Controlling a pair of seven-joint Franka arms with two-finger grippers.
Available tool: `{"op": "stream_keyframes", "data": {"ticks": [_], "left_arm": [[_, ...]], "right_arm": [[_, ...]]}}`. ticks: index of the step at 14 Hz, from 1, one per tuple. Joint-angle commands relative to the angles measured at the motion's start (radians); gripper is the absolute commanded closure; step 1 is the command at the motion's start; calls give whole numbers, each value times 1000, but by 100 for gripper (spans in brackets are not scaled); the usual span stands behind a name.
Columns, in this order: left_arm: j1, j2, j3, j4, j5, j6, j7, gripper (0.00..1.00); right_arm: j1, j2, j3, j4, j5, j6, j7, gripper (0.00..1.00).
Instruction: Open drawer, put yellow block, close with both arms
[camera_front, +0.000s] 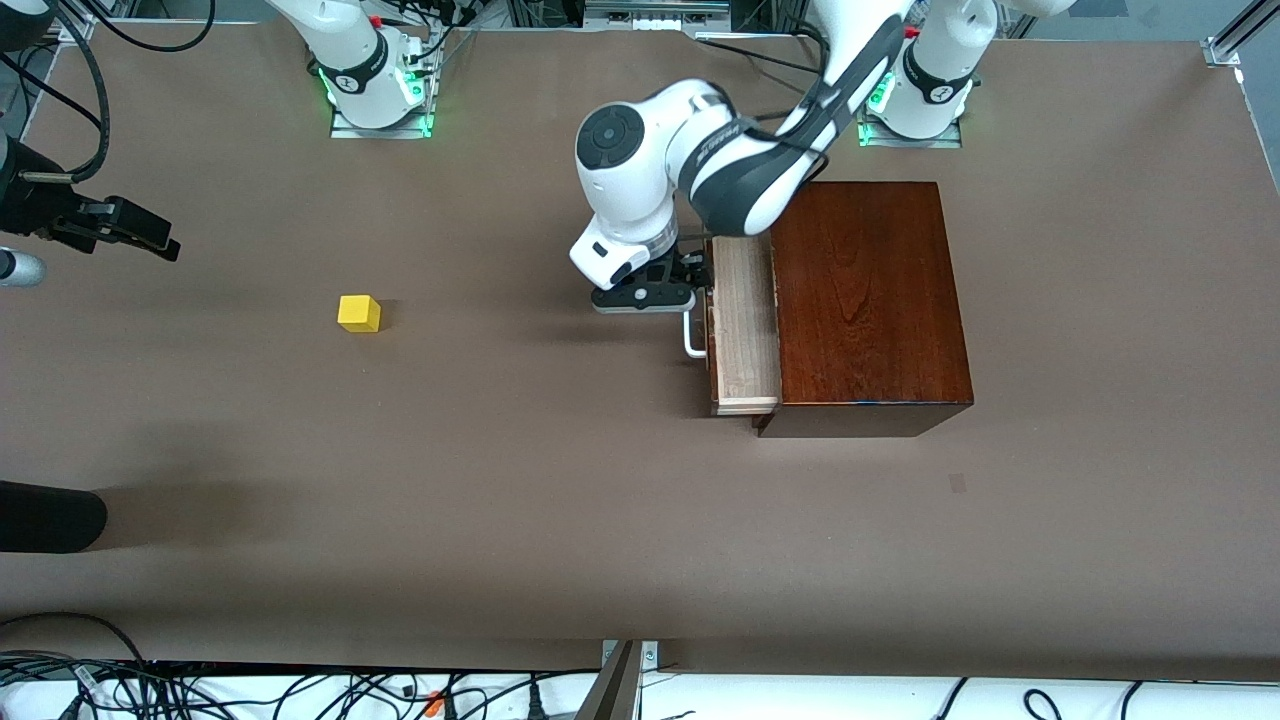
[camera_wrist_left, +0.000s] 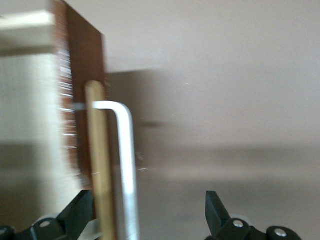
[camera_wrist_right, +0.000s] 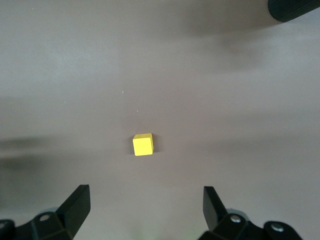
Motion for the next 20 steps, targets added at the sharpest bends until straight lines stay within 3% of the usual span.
{"op": "stream_keyframes", "data": {"ticks": [1,4,10,12,15,18,20], "left_arm": [[52,-65,3,49,-42,-136,102,0],[178,-151,4,47,-145,-208,224,0],[425,-291,4,49,-182,-388,561,0],[514,-318,3,49,-186,-422,698,0],[634,-349,21,44,-251,-433,830,0],[629,-413,137,0,-290,-422,892,0],[595,-502,222,-103,-294,-364,919,0]], "right_arm": [[-10,-6,7,9,5,-11,-8,0],[5,-3,19,9,8,0,7,0],[91,6,33,-11,8,-8,9,0],[102,5,36,-75,7,24,7,0],[103,3,45,-236,7,190,9,0],[105,2,47,-438,7,413,7,0],[105,19,47,-597,5,629,2,0]]}}
